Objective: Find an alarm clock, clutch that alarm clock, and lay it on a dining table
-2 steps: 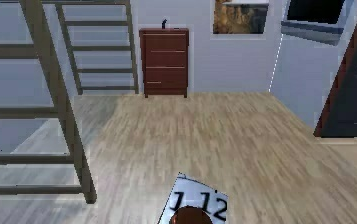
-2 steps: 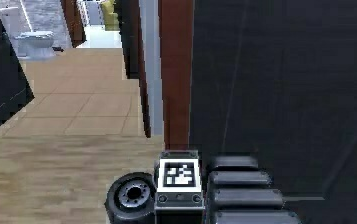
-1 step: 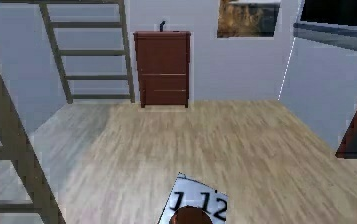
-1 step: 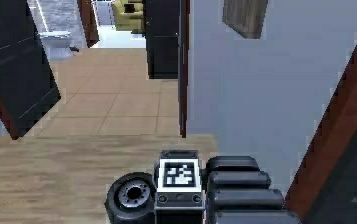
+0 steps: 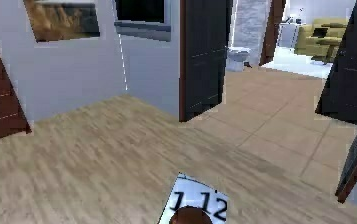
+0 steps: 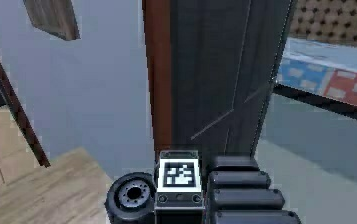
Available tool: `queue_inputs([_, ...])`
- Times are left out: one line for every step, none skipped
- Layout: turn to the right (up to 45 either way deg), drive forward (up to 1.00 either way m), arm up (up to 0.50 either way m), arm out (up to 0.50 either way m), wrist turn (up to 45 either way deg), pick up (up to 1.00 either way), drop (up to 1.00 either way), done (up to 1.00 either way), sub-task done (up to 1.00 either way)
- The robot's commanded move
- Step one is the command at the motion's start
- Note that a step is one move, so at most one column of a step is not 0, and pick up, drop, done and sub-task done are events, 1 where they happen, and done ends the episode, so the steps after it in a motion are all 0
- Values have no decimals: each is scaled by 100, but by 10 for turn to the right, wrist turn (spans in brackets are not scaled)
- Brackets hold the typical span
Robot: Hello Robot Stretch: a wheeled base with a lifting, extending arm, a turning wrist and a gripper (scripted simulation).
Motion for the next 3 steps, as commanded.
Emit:
queue_inputs([240,0,0,0,0,0,0,0,0])
queue_inputs([0,100,0,0,0,0,0,0,0])
queue_inputs([0,100,0,0,0,0,0,0,0])
